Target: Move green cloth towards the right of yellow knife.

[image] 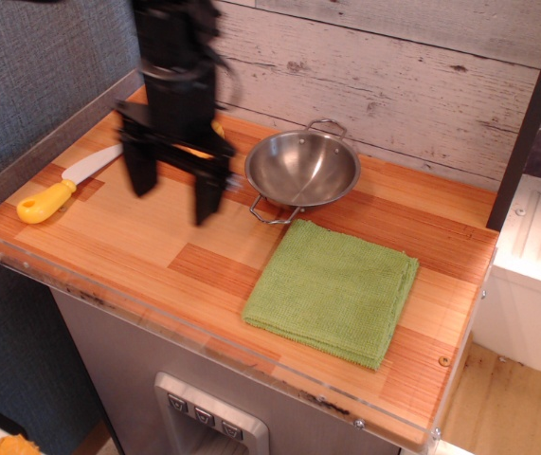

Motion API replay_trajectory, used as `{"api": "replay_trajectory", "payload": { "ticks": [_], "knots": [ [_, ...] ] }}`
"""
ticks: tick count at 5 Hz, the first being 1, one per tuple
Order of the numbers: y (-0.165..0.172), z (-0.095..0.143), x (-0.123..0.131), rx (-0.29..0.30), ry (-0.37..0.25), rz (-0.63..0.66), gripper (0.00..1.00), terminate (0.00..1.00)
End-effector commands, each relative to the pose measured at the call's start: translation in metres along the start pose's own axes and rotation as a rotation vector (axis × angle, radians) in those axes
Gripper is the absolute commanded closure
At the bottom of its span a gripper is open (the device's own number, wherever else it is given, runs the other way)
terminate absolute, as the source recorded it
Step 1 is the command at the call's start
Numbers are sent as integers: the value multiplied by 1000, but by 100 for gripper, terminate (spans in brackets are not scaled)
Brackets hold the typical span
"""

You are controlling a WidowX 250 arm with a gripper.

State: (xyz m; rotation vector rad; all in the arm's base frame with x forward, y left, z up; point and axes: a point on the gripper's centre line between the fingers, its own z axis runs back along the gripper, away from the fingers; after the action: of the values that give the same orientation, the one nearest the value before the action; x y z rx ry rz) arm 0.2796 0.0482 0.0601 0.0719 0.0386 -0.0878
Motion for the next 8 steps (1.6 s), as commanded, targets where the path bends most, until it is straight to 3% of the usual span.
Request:
{"api": "replay_trajectory", "payload": {
  "ticks": [1,2,3,6,8],
  "knots": [
    [-83,8,22,-10,-117,100,0,0],
    [-96,15,18,11,-201,188,0,0],
    [-96,11,14,5,-222,209,0,0],
    [-84,-44,26,26,-110,127,0,0],
    [-69,-65,12,21,-45,102,0,0]
  ]
}}
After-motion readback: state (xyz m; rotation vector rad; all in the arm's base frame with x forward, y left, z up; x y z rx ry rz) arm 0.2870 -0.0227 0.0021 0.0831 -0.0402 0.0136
